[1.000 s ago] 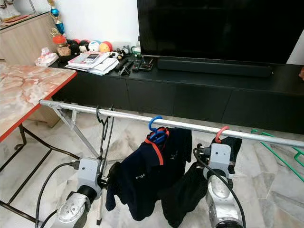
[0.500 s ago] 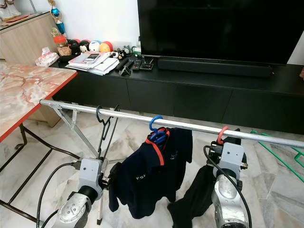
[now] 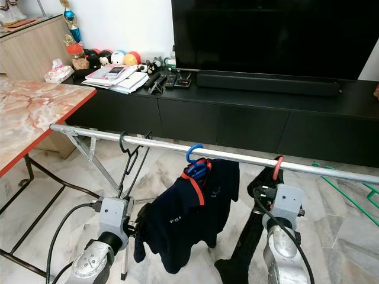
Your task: Hang hanger
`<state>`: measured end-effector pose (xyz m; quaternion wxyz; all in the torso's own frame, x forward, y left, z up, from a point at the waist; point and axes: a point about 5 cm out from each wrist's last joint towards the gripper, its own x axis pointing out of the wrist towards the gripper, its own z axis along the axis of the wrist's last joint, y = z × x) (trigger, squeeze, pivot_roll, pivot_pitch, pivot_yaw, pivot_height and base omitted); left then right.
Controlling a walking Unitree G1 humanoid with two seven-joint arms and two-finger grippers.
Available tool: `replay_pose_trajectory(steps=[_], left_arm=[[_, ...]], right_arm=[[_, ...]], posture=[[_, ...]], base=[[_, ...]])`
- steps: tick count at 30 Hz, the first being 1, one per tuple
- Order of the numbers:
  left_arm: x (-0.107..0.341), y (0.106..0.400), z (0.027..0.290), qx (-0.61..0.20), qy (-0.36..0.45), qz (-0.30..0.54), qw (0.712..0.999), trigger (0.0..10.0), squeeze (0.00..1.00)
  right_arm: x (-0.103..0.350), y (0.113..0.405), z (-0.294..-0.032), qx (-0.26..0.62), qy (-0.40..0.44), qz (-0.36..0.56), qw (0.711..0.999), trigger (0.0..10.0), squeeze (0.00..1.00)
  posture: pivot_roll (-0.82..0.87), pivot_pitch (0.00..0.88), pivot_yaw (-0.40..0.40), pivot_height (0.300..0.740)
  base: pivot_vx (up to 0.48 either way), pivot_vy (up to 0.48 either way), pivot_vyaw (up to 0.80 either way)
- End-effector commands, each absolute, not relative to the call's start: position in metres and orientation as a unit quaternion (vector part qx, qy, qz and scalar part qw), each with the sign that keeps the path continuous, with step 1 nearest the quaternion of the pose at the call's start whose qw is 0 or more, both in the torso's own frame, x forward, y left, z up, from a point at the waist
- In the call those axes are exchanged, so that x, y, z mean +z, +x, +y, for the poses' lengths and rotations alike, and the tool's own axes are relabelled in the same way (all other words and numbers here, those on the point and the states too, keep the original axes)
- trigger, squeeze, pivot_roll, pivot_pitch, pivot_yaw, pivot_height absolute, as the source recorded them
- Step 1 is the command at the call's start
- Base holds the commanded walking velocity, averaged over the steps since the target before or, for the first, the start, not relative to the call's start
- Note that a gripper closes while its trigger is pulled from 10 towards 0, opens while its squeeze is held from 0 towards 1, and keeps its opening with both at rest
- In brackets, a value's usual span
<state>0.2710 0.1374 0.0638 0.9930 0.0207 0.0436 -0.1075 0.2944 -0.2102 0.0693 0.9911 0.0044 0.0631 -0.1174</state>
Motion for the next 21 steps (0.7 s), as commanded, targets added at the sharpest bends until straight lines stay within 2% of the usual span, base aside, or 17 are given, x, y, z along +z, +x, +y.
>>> replay_pose_trajectory(steps=[1,15,21], left_arm=[[0.0601,0.2699,0.1377,-0.110,0.024,0.052,0.992,10.0,0.00],[0.0592,0.2700,0.1368,-0.112,0.024,0.053,0.992,10.0,0.00],[0.0591,0.2706,0.1354,-0.115,0.025,0.053,0.992,10.0,0.00]], right_arm=[[0.0717,0.2911,-0.2117,-0.113,-0.007,0.063,0.992,10.0,0.00],[0.0750,0.2848,-0.2173,-0.122,-0.004,0.076,0.990,10.0,0.00],[0.0681,0.2923,-0.2126,-0.077,-0.030,0.121,0.989,10.0,0.00]], posture=[[-0.01,0.070,0.032,0.740],[-0.01,0.064,0.031,0.740],[-0.01,0.060,0.032,0.740]], base=[[0.000,0.000,0.00],[0.000,0.000,0.00],[0.000,0.000,0.00]])
